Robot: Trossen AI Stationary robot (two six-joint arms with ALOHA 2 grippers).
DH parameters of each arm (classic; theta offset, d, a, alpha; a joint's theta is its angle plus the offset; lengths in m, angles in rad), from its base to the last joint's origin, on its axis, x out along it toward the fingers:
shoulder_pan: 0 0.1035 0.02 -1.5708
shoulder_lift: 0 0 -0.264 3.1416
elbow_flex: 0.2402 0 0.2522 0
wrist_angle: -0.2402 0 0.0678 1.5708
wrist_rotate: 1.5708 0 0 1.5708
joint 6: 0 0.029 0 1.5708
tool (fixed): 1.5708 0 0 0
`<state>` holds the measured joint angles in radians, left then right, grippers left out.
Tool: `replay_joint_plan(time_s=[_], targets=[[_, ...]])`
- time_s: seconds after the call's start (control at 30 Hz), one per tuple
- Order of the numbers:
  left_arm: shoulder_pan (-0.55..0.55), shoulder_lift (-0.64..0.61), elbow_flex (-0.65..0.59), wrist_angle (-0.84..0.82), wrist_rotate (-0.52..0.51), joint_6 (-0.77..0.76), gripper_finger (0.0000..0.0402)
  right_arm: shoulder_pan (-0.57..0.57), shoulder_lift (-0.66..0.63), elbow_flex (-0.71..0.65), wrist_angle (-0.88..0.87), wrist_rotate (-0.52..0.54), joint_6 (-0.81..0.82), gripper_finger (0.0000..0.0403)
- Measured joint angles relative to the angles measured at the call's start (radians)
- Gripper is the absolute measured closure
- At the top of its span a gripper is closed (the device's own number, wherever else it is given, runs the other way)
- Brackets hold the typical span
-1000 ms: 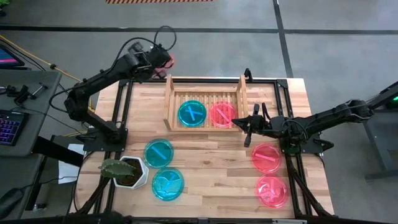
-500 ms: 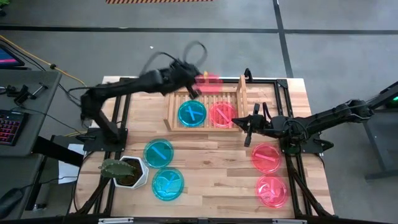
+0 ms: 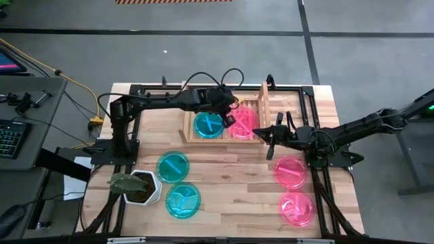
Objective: Place and stack plates onto a shelf
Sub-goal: Stack the pink plate on top of the pink plate on the shelf
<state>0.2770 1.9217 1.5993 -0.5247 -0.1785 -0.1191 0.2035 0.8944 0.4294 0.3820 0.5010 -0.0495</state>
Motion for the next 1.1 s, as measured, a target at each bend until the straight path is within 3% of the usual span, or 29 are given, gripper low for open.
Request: replay_joint_plan(time_s=[0.43,0.83,1.1], targets=[[0.050,0.101,0.000,0.077,0.122,-0.091,0.0401,0.000,0.000,0.000,0.004,-0.004,0.007,0.0403],[0.044,0.148,0.000,0.107,0.134,-0.080,0.0397,0.000,0.000,0.000,-0.004,-0.005,0.006,0.0403],[0.041,0.148,0.000,0.104,0.134,-0.062,0.0363,0.000,0.000,0.000,-0.003,-0.005,0.007,0.0403]])
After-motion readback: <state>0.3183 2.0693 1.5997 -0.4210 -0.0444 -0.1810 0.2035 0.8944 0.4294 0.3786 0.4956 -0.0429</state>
